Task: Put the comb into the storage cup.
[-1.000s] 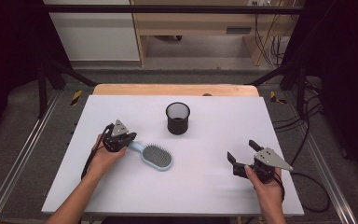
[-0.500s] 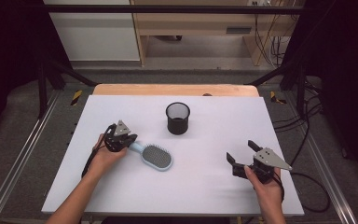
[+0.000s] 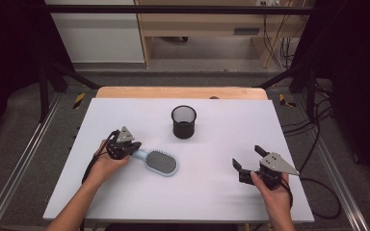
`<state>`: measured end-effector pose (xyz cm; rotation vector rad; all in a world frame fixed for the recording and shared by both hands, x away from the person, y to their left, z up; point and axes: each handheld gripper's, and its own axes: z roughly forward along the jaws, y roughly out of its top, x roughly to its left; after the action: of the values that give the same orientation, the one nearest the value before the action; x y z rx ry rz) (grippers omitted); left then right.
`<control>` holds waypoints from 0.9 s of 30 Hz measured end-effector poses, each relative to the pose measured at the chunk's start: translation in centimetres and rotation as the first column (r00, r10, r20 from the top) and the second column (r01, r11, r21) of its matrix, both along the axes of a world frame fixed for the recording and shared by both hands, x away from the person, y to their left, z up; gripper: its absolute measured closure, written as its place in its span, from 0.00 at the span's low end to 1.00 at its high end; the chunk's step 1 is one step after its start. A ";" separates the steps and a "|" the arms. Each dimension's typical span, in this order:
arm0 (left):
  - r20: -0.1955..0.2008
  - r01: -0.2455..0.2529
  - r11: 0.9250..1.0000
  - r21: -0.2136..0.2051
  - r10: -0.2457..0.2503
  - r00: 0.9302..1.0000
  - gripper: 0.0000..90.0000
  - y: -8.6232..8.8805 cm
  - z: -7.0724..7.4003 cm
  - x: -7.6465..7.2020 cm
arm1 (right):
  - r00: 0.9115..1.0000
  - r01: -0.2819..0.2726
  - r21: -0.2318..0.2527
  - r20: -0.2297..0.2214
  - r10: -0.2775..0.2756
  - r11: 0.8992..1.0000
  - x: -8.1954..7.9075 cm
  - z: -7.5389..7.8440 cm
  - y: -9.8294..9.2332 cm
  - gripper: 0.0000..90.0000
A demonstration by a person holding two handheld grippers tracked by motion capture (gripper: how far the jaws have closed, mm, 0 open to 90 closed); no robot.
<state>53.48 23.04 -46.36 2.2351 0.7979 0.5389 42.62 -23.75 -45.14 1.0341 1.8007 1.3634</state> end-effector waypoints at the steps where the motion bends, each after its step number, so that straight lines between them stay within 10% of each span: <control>1: -0.002 0.005 1.000 -0.003 -0.005 1.000 1.00 0.1 0.0 0.0 | 1.000 -0.003 -0.004 -0.004 0.003 1.000 0.0 -0.1 0.0 0.08; 15: -0.020 -0.004 1.000 -0.010 0.004 1.000 1.00 0.9 -0.4 0.8 | 1.000 -0.012 -0.016 -0.014 0.012 1.000 0.1 -0.2 0.2 0.08; 27: -0.038 0.028 0.999 0.031 -0.027 0.999 1.00 1.7 -0.3 -1.7 | 1.000 -0.019 -0.025 -0.021 0.018 1.000 0.1 -0.3 0.4 0.07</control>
<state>51.79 24.75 -46.69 2.2883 0.7813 0.5012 42.77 -23.35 -45.40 1.0245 1.8419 1.3426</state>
